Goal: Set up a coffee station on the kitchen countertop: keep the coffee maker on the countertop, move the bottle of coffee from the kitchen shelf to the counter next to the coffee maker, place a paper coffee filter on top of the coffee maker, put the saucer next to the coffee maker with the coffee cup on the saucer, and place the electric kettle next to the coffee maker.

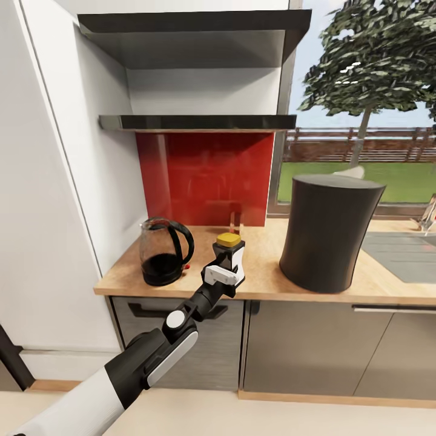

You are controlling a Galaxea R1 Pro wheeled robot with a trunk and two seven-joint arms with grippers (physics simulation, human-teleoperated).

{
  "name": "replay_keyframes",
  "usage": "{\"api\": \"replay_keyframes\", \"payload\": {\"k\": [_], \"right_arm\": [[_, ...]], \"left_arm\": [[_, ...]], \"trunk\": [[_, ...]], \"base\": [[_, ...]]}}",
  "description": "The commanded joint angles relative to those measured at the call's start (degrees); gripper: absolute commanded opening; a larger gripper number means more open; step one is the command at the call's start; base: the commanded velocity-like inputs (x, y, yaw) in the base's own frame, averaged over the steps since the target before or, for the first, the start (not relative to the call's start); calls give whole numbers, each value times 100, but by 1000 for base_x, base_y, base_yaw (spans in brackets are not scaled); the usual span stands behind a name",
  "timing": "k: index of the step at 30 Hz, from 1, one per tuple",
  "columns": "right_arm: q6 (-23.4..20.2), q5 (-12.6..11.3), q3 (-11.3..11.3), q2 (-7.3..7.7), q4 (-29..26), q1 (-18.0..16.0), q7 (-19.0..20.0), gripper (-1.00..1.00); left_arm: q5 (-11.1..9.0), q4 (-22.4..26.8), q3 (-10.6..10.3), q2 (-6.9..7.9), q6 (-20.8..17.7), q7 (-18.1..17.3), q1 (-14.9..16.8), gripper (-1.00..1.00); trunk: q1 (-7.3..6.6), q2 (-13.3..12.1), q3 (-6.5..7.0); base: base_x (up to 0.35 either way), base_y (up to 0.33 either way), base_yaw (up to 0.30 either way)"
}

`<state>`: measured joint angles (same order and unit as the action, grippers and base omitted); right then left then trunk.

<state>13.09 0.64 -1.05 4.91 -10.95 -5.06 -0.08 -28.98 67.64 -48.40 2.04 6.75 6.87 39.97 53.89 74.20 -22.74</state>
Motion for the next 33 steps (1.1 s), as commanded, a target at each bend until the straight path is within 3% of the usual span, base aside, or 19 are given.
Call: {"api": "replay_keyframes", "payload": {"k": [1,12,33], "right_arm": [[18,6,-9,1,5,-4,-1,100],[18,6,-9,1,5,-4,-1,100],[18,6,-9,1,5,-4,-1,100]], "left_arm": [[-37,3,-30,8,30,42,11,-100],[-42,-5,-24,7,28,42,11,-100],[-46,-23,-22,7,28,42,11,-100]], "trunk": [[23,46,-25],[23,46,-25],[23,46,-25]], "base": [[0,0,0],[7,-5,0],[169,-125,0]]}}
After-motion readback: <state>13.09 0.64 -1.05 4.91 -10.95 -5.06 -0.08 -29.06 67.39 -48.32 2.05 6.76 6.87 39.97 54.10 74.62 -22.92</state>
